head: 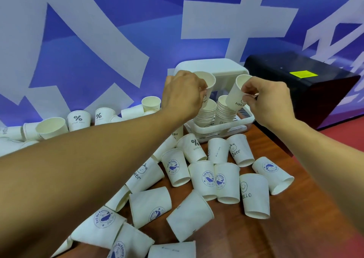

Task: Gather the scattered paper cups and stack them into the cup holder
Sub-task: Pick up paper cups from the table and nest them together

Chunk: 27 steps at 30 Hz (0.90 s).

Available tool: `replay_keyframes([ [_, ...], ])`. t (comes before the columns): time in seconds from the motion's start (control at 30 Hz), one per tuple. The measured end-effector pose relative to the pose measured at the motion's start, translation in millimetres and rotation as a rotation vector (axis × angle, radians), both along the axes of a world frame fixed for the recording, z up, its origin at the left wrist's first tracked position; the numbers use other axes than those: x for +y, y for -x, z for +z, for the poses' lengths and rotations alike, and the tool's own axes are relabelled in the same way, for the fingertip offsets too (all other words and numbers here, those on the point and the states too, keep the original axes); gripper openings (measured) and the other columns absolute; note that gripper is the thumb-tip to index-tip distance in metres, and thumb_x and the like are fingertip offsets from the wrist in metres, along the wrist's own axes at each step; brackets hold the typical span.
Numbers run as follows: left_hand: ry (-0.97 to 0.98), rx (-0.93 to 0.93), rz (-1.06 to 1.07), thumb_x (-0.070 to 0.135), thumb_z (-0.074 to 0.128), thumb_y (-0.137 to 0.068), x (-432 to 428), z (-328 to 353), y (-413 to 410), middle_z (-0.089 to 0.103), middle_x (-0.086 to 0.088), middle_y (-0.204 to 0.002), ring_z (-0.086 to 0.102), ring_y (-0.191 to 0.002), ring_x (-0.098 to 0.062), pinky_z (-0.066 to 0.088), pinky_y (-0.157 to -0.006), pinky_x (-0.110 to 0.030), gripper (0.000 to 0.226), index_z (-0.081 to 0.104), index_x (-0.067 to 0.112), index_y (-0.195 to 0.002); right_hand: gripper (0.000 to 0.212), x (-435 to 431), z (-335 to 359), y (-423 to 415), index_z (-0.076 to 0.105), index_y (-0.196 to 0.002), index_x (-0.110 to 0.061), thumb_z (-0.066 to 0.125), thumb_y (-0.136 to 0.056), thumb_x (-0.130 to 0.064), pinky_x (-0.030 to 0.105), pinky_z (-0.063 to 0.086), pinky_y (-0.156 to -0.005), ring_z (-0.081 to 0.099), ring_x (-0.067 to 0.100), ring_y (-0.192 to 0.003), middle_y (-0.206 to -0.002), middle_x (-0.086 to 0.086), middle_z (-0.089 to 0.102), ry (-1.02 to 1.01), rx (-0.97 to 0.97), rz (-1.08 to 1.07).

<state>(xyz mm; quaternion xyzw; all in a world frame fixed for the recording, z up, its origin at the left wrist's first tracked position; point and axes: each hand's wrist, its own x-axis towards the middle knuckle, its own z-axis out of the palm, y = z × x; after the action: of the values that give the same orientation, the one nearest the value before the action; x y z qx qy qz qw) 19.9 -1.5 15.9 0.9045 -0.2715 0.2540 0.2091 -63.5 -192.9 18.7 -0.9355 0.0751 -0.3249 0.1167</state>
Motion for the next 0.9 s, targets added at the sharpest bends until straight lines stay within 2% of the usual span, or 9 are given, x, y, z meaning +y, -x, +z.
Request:
replay_keyframes([
  [0.23, 0.032, -0.025, -0.017, 0.042, 0.052, -0.098, -12, -5, -6, 0.070, 0.001, -0.113, 0.058, -0.105, -0.023, 0.037, -0.088, -0.035, 0.027, 0.067, 0.036, -0.120, 0.020, -5, -5, -19, 0.069, -0.105, -0.015, 0.070, -0.086, -0.009, 0.050, 0.057, -0.084, 0.066, 0.036, -0.099, -0.109, 0.012, 0.071, 0.002, -0.071, -0.021],
  [0.47, -0.014, -0.001, -0.032, 0.037, 0.054, -0.098, -25, -21, -18, 0.071, 0.001, -0.114, 0.060, -0.104, -0.024, 0.038, -0.090, -0.035, 0.026, 0.068, 0.035, -0.120, 0.023, -13, -26, -41, 0.069, -0.111, -0.019, 0.065, -0.090, -0.011, 0.049, 0.055, -0.089, 0.066, 0.035, -0.099, -0.109, 0.012, 0.071, 0.077, 0.045, 0.006],
  [0.77, -0.130, 0.135, -0.070, 0.014, 0.056, -0.096, -36, -48, -30, 0.071, -0.005, -0.109, 0.062, -0.097, -0.030, 0.035, -0.070, -0.030, 0.029, 0.072, 0.030, -0.114, 0.030, -18, -46, -59, 0.065, -0.114, -0.024, 0.057, -0.092, -0.005, 0.049, 0.057, -0.082, 0.064, 0.035, -0.096, -0.107, 0.011, 0.069, 0.088, 0.148, 0.016],
  [0.9, -0.110, 0.205, -0.090, 0.017, 0.057, -0.095, -39, -61, -35, 0.072, -0.001, -0.104, 0.063, -0.093, -0.028, 0.042, -0.069, -0.032, 0.024, 0.074, 0.028, -0.108, 0.036, -18, -56, -61, 0.065, -0.111, -0.026, 0.051, -0.090, -0.001, 0.048, 0.056, -0.079, 0.062, 0.037, -0.091, -0.103, 0.013, 0.066, 0.070, 0.228, 0.015],
])
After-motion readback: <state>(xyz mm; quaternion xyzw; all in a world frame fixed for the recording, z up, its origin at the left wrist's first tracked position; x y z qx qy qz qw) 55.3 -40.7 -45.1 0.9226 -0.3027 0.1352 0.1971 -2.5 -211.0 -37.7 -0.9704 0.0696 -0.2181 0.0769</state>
